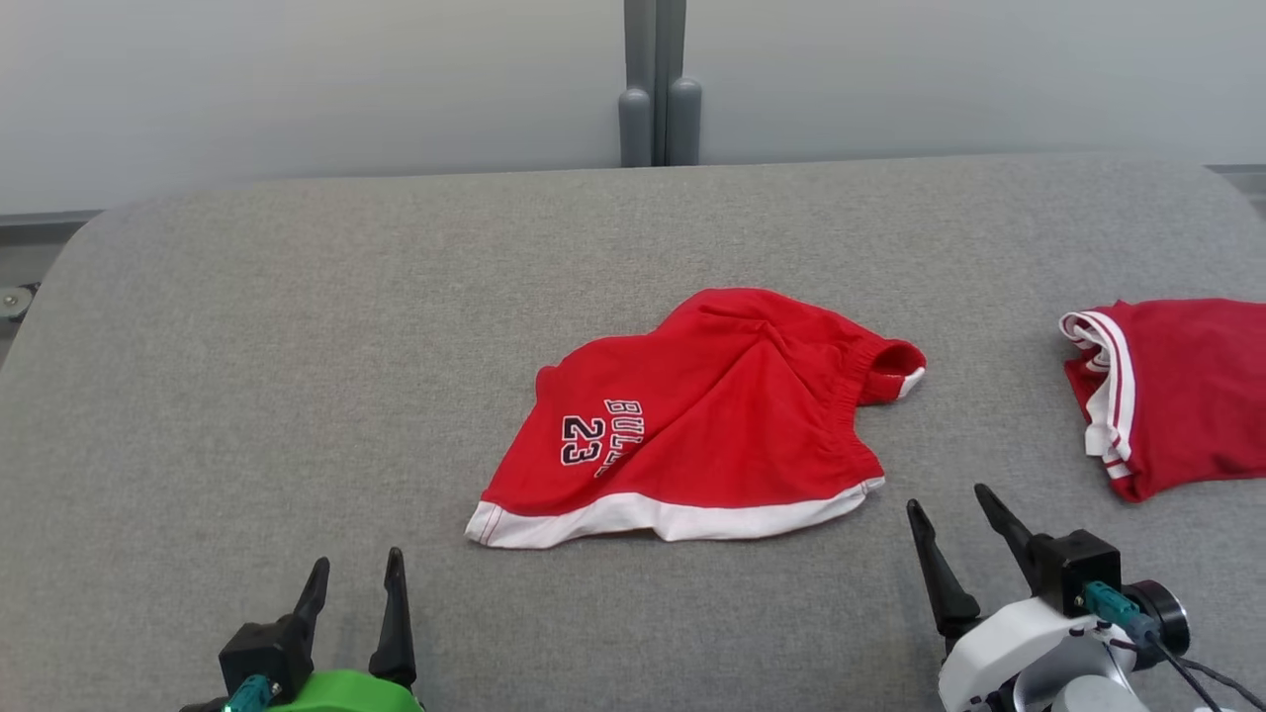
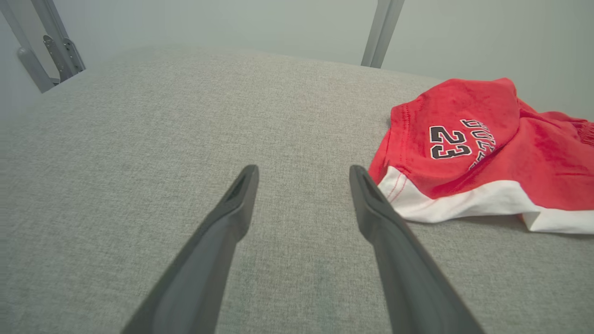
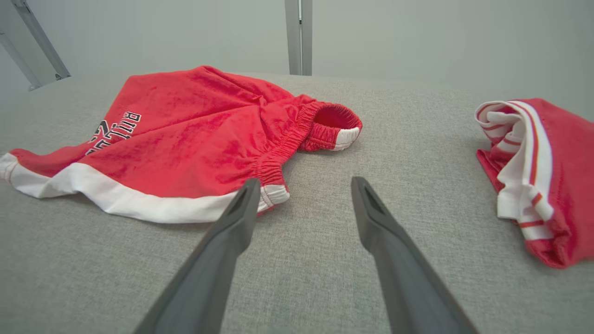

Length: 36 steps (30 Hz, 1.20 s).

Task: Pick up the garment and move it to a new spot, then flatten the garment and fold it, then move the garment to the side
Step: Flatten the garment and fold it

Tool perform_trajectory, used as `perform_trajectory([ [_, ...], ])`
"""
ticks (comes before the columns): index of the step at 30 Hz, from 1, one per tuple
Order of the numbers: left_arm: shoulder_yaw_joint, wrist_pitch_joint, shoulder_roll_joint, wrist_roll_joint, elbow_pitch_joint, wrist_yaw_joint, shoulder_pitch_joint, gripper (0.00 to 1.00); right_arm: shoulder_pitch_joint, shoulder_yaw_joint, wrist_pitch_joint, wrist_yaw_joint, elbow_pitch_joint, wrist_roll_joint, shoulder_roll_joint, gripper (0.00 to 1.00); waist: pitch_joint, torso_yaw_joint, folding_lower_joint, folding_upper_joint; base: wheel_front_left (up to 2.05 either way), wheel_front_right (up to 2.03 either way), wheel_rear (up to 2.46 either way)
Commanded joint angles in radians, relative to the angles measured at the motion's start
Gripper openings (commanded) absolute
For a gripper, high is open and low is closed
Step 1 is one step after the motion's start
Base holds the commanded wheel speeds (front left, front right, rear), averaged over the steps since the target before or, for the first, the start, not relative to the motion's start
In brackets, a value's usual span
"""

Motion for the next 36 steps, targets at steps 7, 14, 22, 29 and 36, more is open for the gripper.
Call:
perform_trajectory([
  [7,0.036,-0.002,0.004,0.028,-0.030,-0.011,0.050,1.00,0.063,-0.001,-0.003,-0.002,-0.025,-0.004,0.020,1.00,-0.039,-0.045,0.0000,0.0000,0.00,0.00,0.00],
  [14,0.032,-0.002,0.004,0.027,-0.042,-0.017,0.071,1.00,0.091,-0.017,-0.003,-0.002,-0.034,-0.011,0.038,1.00,-0.049,-0.055,0.0000,0.0000,0.00,0.00,0.00],
  [22,0.010,-0.002,0.004,0.010,-0.039,-0.020,0.043,1.00,0.066,-0.008,-0.003,-0.002,-0.031,-0.014,0.025,1.00,-0.019,-0.053,0.0000,0.0000,0.00,0.00,0.00],
  [29,-0.039,-0.002,0.004,-0.020,-0.023,-0.040,-0.017,1.00,-0.006,0.045,-0.003,-0.002,-0.012,-0.004,0.002,1.00,0.059,-0.039,0.0000,0.0000,0.00,0.00,0.00],
  [36,-0.081,-0.002,0.004,-0.044,0.023,-0.066,-0.087,1.00,-0.090,0.146,-0.003,-0.002,0.024,0.056,-0.051,1.00,0.120,-0.032,0.0000,0.0000,0.00,0.00,0.00],
])
